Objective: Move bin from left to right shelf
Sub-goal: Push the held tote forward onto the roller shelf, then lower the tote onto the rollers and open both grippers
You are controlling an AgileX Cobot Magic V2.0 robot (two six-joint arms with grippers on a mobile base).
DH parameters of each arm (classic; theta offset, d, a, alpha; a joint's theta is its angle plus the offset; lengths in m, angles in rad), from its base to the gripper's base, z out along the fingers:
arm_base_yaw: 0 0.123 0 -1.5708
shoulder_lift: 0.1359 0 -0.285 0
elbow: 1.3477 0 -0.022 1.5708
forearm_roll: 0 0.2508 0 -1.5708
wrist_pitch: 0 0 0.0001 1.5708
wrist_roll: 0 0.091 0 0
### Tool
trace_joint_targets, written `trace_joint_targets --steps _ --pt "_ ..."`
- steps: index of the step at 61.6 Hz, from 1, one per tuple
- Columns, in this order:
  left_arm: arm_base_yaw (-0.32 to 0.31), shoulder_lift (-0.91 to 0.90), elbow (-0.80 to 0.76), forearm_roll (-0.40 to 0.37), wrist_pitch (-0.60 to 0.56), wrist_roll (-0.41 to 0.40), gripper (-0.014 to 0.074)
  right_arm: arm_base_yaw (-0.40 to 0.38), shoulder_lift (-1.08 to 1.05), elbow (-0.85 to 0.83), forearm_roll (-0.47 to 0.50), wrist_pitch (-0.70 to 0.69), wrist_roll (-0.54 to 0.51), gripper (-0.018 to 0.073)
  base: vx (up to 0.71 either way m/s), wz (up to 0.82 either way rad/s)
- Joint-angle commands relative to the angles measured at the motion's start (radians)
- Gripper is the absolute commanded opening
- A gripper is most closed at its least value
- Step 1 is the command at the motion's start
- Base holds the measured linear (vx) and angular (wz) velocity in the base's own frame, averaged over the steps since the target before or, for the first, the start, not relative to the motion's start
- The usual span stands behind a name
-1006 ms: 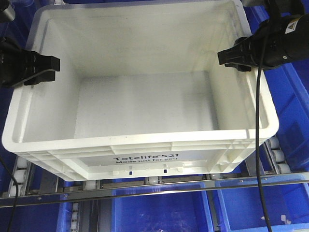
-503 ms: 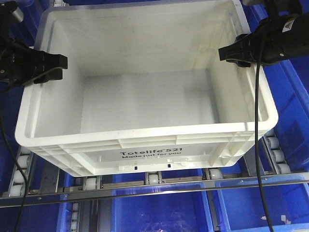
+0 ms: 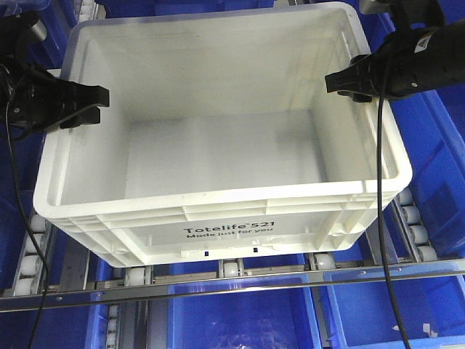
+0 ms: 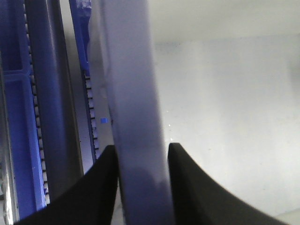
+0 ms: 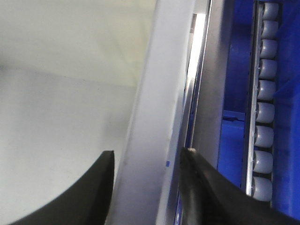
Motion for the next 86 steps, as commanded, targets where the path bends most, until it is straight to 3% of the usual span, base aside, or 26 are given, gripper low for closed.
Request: trace_joint_targets --steps 1,86 --pt "-0.006 -0.050 -0.040 -0.033 -0.109 0.056 -0.0005 -0.023 -0.025 -0.038 -0.056 -0.133 -0.002 -0.0004 0.00 0.00" --pt "-0.006 0.027 -0.040 -0.033 -0.169 0.067 0.0006 -0.023 0.033 -0.038 -0.113 -0.166 -0.002 0.0003 0.00 0.00"
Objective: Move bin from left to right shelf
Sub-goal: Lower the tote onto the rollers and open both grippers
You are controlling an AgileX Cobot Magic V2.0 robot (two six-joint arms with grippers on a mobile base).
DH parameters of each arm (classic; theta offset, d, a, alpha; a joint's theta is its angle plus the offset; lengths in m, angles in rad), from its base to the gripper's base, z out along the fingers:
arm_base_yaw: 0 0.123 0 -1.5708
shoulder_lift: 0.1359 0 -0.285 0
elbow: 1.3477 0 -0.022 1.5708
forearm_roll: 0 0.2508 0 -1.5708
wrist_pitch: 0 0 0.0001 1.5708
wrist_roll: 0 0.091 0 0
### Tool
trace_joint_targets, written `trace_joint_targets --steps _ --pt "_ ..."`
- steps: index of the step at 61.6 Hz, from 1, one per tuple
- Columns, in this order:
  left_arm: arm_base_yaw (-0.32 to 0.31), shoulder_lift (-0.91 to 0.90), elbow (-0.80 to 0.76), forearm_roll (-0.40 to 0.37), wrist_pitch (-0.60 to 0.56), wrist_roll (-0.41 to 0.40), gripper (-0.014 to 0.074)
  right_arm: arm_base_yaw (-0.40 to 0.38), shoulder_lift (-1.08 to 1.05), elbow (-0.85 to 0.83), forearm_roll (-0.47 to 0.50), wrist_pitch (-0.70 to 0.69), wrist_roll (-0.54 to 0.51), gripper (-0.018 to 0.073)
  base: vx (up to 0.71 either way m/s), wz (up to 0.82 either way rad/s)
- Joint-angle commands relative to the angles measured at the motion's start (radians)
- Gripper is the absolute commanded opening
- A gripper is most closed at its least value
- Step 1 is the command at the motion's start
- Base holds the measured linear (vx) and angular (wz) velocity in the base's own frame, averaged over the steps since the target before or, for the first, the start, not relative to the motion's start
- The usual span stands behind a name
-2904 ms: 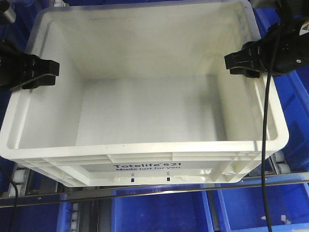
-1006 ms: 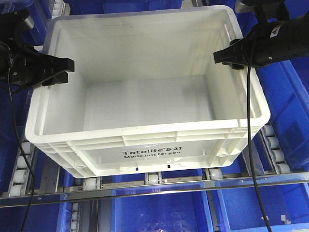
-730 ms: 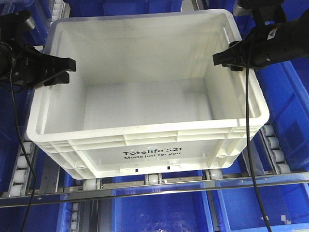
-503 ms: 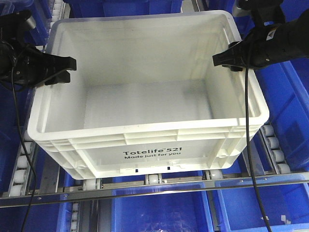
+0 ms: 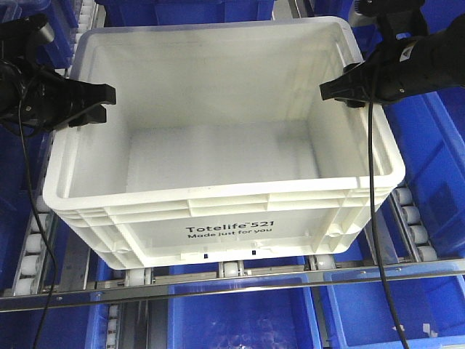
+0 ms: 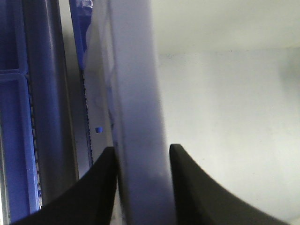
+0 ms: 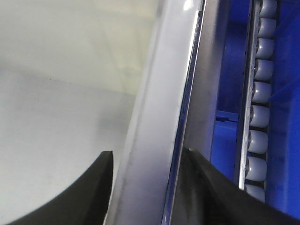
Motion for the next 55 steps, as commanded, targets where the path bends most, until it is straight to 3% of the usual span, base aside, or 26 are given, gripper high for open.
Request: trace_joint_targets --steps 1,13,40,55 --pt "-0.007 -0.031 -0.031 -0.014 -0.137 0.070 0.0008 -0.020 -0.034 -0.038 -0.064 -0.118 0.000 0.0005 0.00 0.00" --pt "-0.007 -0.031 -0.031 -0.011 -0.137 0.070 0.0061 -0.020 -0.034 -0.038 -0.064 -0.114 0.000 0.0083 0.00 0.00" --pt "-0.007 -0.031 -0.031 -0.010 -0.146 0.070 0.0287 -0.020 -0.034 -0.038 -0.062 -0.098 0.007 0.0487 0.00 0.00" --pt "-0.006 -0.036 -0.031 -0.007 -0.166 0.070 0.0335 -0.020 -0.038 -0.042 -0.065 -0.092 0.008 0.0533 0.00 0.00"
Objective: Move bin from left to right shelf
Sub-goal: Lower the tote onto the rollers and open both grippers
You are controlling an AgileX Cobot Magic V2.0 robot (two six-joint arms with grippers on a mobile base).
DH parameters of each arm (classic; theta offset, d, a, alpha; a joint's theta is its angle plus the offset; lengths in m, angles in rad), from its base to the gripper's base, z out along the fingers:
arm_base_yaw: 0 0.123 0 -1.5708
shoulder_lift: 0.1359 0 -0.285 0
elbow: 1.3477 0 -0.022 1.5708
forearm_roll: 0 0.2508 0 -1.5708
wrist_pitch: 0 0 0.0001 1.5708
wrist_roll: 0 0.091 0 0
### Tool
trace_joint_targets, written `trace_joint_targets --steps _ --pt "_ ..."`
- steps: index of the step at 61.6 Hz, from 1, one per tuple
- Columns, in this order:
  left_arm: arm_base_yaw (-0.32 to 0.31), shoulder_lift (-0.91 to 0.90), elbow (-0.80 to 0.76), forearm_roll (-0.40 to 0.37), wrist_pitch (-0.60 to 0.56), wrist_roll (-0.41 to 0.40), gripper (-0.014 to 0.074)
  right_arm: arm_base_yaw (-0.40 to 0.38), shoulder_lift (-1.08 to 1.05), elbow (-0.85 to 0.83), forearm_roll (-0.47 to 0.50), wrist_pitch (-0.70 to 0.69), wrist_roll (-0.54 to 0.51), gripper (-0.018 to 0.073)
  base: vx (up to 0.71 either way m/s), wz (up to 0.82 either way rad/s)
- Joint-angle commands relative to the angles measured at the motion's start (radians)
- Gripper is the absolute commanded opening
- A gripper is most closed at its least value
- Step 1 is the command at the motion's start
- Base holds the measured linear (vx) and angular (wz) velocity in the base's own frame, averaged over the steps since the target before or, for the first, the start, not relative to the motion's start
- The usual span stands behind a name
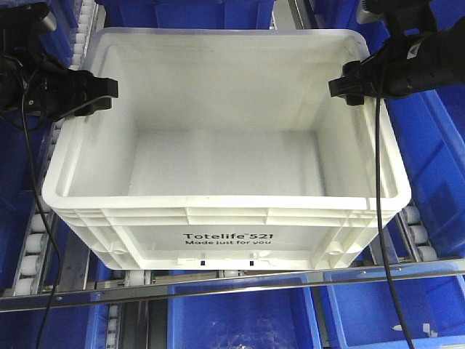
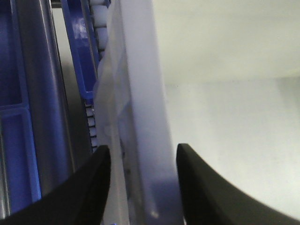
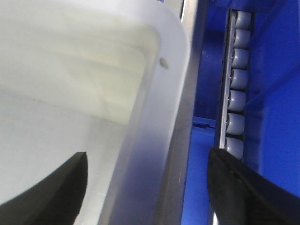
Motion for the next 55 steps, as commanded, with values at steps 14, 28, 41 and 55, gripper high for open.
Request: trace_joint_targets --steps 14,28,41,55 --pt "-0.002 -0.052 -0.032 -0.007 -0.090 0.001 0.0335 -0.005 -0.094 -0.044 -0.011 -0.069 -0.001 0.0533 0.00 0.00" --pt "-0.002 -0.116 -0.032 -0.008 -0.080 0.001 0.0335 -0.005 -0.151 -0.044 -0.007 -0.039 -0.001 0.0533 0.00 0.00" --pt "-0.002 -0.178 -0.031 -0.008 -0.060 0.001 0.0334 -0.005 -0.168 -0.044 0.001 0.014 0.051 0.0533 0.00 0.00" --pt "-0.002 -0.199 -0.031 0.030 -0.020 0.001 0.0334 -0.005 -0.200 -0.044 0.053 0.066 0.070 0.0533 0.00 0.00"
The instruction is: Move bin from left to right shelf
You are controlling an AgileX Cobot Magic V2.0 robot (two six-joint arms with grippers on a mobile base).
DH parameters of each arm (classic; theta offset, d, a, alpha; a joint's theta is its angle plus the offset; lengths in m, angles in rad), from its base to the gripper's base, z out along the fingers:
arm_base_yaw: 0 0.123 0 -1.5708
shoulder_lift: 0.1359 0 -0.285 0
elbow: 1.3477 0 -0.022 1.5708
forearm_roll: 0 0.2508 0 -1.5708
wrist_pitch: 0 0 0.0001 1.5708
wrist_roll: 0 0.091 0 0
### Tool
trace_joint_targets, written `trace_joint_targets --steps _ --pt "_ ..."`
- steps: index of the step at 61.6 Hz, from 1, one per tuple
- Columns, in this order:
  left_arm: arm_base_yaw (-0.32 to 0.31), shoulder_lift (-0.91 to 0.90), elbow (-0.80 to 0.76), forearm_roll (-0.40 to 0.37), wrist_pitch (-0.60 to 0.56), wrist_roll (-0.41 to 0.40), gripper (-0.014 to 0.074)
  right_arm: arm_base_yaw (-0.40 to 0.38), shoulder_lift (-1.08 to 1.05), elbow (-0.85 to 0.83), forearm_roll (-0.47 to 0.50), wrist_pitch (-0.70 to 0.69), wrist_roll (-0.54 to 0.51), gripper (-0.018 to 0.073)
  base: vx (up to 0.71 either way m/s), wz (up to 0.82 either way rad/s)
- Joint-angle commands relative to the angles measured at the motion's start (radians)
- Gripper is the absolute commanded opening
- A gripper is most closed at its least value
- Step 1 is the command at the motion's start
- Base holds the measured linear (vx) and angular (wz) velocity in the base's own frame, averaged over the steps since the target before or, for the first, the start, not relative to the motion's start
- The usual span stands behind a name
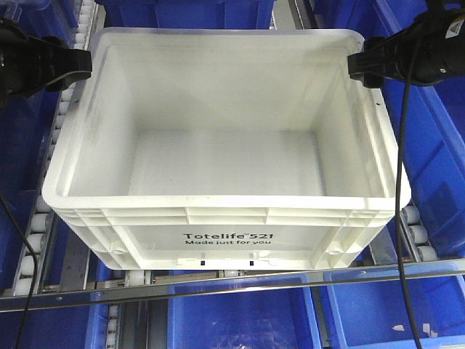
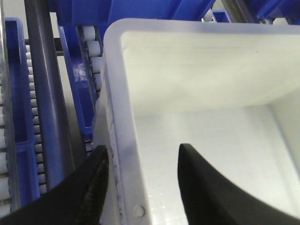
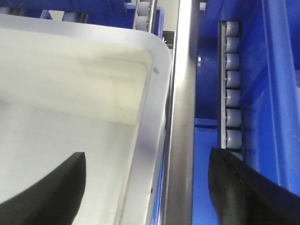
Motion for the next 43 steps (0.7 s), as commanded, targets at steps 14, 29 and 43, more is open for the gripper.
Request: trace_joint_targets --steps 14,29,43 --pt "-0.003 -0.032 -0.028 0.050 0.004 -0.002 0.0334 0.001 -0.085 -0.018 0.009 -0.080 -0.012 0.0533 0.00 0.00" --pt "-0.004 -0.081 0.096 0.051 -0.089 -0.001 0.0334 0.003 -0.163 0.171 0.035 -0.271 -0.012 0.0533 0.00 0.00" --pt "-0.004 -0.172 0.178 0.051 -0.189 0.027 0.0334 0.003 -0.288 0.310 0.032 -0.432 -0.012 0.0533 0.00 0.00"
